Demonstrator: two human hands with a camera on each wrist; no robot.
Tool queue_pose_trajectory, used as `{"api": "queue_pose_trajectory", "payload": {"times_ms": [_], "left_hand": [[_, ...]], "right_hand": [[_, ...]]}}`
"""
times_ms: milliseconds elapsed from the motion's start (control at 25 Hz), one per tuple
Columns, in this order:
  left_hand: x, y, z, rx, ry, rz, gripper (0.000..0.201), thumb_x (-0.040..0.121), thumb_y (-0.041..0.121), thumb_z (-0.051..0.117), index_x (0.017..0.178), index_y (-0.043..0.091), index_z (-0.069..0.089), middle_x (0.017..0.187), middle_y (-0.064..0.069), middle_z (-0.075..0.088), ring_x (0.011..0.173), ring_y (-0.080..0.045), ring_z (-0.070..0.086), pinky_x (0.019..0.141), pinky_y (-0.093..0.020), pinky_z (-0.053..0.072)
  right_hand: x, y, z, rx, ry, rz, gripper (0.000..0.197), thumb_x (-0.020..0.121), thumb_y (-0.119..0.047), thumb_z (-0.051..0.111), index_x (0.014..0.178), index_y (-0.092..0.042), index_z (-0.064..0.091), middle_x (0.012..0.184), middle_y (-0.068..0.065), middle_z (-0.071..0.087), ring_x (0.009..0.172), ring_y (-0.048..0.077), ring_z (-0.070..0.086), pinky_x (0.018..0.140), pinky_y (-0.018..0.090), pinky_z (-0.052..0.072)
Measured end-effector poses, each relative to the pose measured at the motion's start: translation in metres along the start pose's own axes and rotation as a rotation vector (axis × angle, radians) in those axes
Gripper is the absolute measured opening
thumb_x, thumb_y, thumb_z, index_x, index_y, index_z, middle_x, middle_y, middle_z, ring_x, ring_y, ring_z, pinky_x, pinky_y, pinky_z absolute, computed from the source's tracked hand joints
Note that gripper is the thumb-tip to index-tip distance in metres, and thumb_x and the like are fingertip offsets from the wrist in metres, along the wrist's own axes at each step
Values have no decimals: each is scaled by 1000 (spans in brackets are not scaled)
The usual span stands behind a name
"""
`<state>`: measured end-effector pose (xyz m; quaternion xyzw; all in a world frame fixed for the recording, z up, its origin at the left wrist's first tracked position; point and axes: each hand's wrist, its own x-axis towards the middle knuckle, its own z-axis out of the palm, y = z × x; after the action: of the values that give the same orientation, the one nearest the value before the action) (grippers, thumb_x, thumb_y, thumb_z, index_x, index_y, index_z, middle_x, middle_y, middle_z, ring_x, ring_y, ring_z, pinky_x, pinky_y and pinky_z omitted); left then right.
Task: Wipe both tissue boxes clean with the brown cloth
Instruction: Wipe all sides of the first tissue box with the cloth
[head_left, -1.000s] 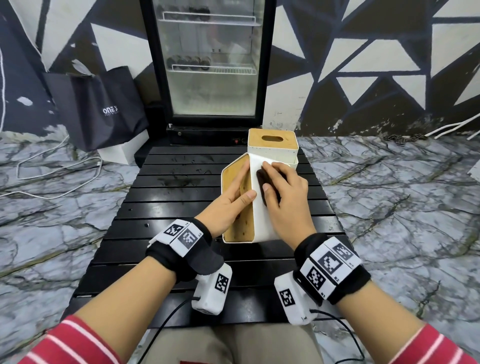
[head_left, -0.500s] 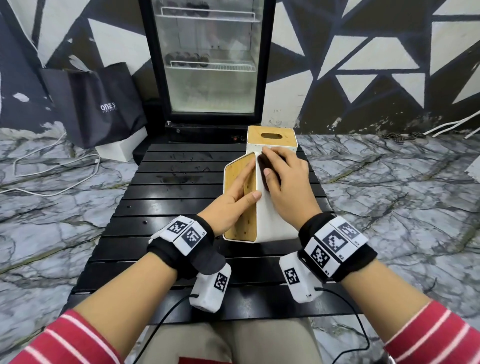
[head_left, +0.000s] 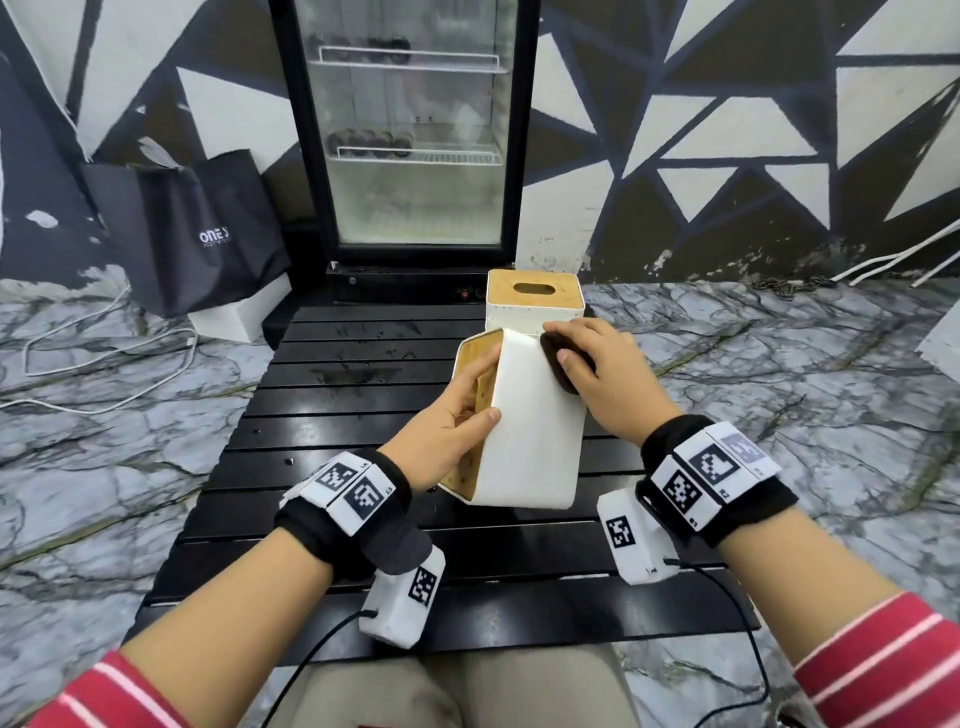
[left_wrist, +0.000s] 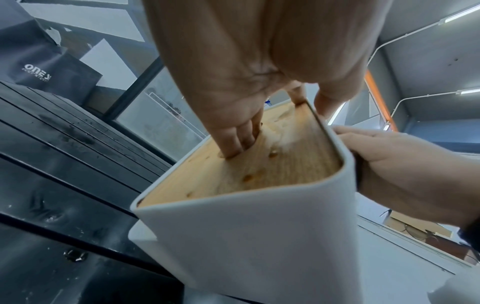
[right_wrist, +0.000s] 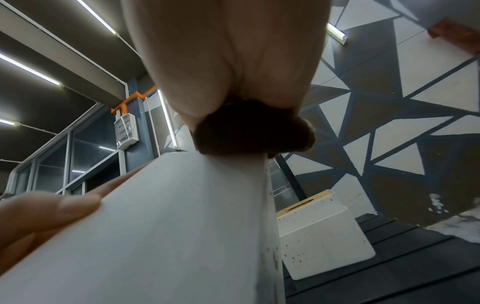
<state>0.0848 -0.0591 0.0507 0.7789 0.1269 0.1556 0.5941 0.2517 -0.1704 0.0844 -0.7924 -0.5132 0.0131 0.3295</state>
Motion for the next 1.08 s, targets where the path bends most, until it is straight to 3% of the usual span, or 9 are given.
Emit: {"api": "queue_pose_trajectory", "payload": {"times_ms": [200, 280, 440, 520, 640, 800, 920, 1000, 1080], "left_hand": [[-5, 14, -6, 85, 51, -9, 56, 84, 14, 50, 115, 57, 31, 107, -1, 53, 93, -11, 57, 81, -17, 47], [-4, 20, -2, 122, 73, -14, 58, 77, 25, 54, 113, 62, 27, 104, -3, 55, 91, -18, 60, 82, -25, 49], [-2, 21, 4, 212, 171, -30, 63, 75, 53, 60, 121, 73, 22, 97, -5, 66, 88, -22, 66, 87, -34, 52], [-2, 23, 5, 228, 179, -26, 57, 69, 55, 61, 114, 75, 33, 99, -17, 64, 89, -30, 65, 88, -42, 53], [-5, 20, 6, 178, 164, -5, 55, 65, 52, 65, 111, 70, 42, 102, -22, 61, 90, -33, 65, 88, -46, 53], [-7, 7, 14, 194, 124, 41, 54, 71, 43, 66, 112, 69, 42, 103, -17, 55, 94, -29, 58, 92, -33, 49], [-1, 1, 20, 139, 169, 1, 50, 66, 61, 58, 112, 69, 39, 89, -6, 52, 84, -19, 55, 87, -28, 47], [6, -3, 21, 89, 203, -32, 61, 71, 62, 60, 125, 64, 31, 101, -9, 61, 91, -20, 60, 88, -26, 48], [11, -4, 21, 34, 205, -54, 72, 81, 44, 66, 139, 47, 24, 115, -5, 62, 98, -11, 61, 82, -15, 46]], "right_hand": [[-15, 1, -1, 63, 22, 2, 36, 93, -16, 45, 127, -23, 50, 126, 0, 50, 114, 29, 42, 96, 29, 29], [-24, 3, -3, 87, 48, -13, 35, 91, -14, 47, 125, -23, 52, 124, -1, 51, 113, 28, 43, 98, 32, 31], [-39, 2, -2, 100, 68, -35, 35, 91, -14, 48, 123, -25, 54, 121, -4, 51, 111, 28, 43, 91, 24, 26], [-44, 3, -3, 112, 77, -42, 35, 91, -13, 49, 123, -27, 54, 119, -6, 51, 110, 26, 43, 90, 23, 25], [-47, 6, -11, 136, 36, -42, 34, 90, -13, 49, 121, -27, 56, 114, -12, 49, 110, 25, 45, 93, 26, 31], [-49, 13, -6, 136, -16, -17, 34, 89, -12, 50, 120, -26, 57, 112, -12, 50, 110, 25, 47, 100, 34, 36], [-52, 20, 2, 159, -3, 12, 34, 89, -11, 51, 118, -27, 58, 111, -14, 49, 111, 25, 47, 100, 34, 35], [-55, 22, 7, 158, -20, 25, 34, 88, -11, 51, 118, -27, 58, 111, -15, 49, 110, 25, 47, 100, 33, 36], [-55, 23, 10, 166, -27, 27, 35, 88, -12, 51, 118, -28, 58, 111, -14, 49, 110, 25, 47, 100, 34, 36]]}}
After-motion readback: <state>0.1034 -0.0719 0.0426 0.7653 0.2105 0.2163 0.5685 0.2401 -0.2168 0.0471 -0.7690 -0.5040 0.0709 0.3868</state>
